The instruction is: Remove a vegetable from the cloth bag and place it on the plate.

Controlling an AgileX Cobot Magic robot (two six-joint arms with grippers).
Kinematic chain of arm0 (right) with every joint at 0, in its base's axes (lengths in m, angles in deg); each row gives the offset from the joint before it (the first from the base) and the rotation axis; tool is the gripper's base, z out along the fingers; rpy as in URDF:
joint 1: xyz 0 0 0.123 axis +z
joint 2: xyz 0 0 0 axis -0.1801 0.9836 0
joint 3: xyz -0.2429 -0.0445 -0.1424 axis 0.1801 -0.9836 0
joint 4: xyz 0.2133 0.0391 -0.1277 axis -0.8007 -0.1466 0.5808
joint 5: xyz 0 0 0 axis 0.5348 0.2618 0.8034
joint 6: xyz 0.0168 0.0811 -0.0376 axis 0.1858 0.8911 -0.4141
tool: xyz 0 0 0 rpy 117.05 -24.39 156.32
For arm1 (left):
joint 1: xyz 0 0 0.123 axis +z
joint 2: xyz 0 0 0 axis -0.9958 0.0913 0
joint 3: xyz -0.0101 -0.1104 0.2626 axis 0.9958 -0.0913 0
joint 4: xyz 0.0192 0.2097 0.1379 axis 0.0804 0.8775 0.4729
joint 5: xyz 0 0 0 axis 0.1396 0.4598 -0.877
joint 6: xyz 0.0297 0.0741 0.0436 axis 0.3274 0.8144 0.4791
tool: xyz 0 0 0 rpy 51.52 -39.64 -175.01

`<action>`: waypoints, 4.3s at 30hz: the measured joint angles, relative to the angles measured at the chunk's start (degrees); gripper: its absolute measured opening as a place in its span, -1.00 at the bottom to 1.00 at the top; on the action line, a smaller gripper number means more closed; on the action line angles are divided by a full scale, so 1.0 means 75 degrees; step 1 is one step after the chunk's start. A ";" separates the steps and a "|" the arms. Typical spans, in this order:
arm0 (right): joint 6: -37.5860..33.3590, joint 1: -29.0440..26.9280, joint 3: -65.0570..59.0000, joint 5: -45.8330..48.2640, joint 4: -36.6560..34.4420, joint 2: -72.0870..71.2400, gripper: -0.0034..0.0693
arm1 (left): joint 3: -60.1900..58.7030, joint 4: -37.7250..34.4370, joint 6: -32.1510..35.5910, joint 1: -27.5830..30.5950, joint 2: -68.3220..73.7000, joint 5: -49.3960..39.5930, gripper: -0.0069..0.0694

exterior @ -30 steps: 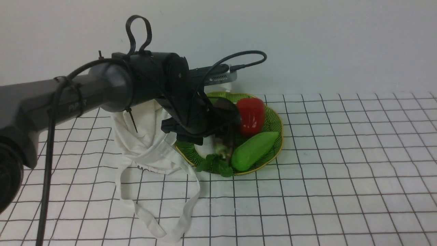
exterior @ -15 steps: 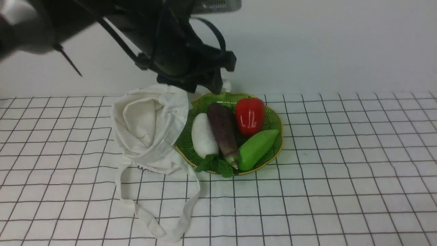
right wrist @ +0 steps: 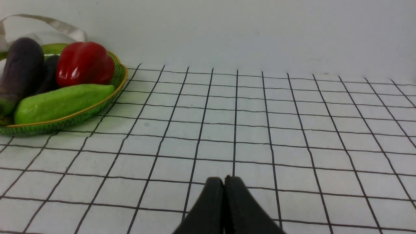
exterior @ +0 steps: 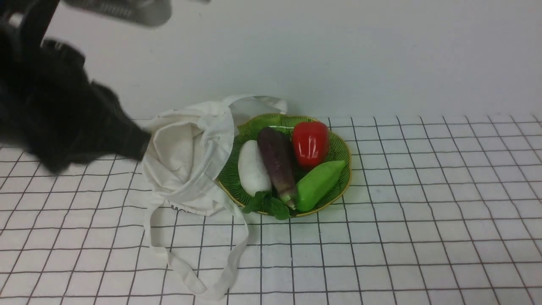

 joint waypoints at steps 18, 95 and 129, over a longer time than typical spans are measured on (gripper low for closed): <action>0.0000 0.0000 0.0000 0.0000 0.0000 0.0000 -0.95 | -0.7231 -0.0803 -0.0343 0.0000 -0.3653 0.5910 -0.84; 0.0000 0.0000 0.0000 0.0000 0.0000 0.0000 -0.95 | -0.9251 0.0949 -0.0804 0.3000 -0.8089 0.5142 -0.84; 0.0000 0.0000 0.0000 0.0000 0.0000 0.0000 -0.95 | -0.9251 0.0949 -0.0804 0.3000 -0.8089 0.5141 -0.84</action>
